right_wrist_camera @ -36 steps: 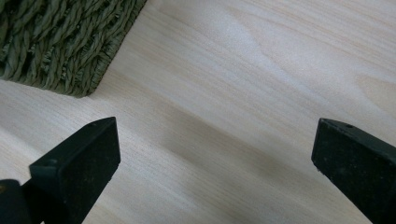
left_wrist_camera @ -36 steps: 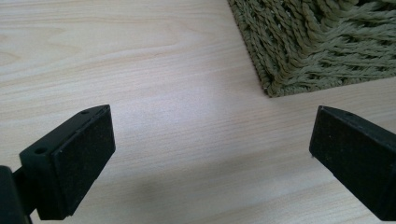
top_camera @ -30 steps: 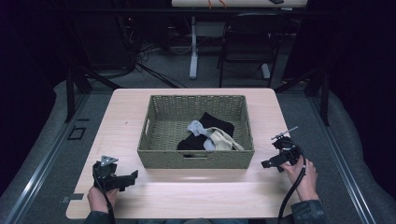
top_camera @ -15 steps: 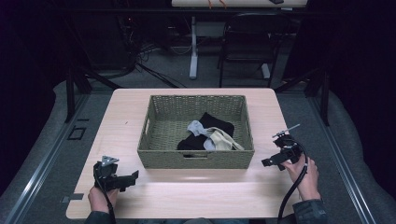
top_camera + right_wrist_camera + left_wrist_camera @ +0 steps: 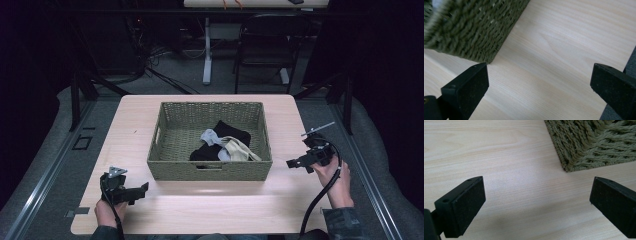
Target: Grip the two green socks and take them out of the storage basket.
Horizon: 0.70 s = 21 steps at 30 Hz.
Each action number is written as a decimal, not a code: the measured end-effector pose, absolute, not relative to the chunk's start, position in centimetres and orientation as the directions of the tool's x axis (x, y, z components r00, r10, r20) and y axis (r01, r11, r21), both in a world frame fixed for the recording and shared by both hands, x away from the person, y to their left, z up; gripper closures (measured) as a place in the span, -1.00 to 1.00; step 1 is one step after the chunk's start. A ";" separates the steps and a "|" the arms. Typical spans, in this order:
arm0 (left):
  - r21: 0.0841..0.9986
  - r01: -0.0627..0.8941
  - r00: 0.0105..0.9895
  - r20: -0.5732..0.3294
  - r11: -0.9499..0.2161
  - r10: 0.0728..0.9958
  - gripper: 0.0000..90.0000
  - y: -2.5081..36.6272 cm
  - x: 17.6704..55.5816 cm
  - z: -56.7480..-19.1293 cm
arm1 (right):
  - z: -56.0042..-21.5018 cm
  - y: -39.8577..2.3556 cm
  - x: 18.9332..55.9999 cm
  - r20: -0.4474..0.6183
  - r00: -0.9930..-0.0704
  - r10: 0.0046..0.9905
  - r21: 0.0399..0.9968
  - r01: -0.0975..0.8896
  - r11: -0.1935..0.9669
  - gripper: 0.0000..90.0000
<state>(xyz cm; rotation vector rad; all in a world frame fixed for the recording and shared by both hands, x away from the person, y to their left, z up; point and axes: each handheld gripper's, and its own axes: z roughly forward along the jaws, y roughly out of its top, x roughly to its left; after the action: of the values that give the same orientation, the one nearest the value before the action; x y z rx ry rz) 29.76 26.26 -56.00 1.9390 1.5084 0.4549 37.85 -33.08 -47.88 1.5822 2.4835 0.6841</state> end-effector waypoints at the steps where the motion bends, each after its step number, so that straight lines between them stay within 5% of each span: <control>1: 0.663 0.734 0.284 -0.108 -0.144 0.953 -1.00 26.3 29.8 -56.0 | -47.9 -33.1 37.9 0.139 -0.447 0.884 0.432 0.830 0.352 -0.97; 21: 0.669 0.730 0.287 -0.110 -0.143 0.952 -1.00 26.1 29.9 -56.1 | -40.3 -29.9 40.2 0.118 -0.560 0.820 0.531 0.733 0.424 -0.95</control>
<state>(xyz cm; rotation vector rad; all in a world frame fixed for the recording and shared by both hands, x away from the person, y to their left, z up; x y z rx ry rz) 29.89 26.10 -56.09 1.9342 1.5017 0.4566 40.16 -29.92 -40.28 1.3829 2.5131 0.8149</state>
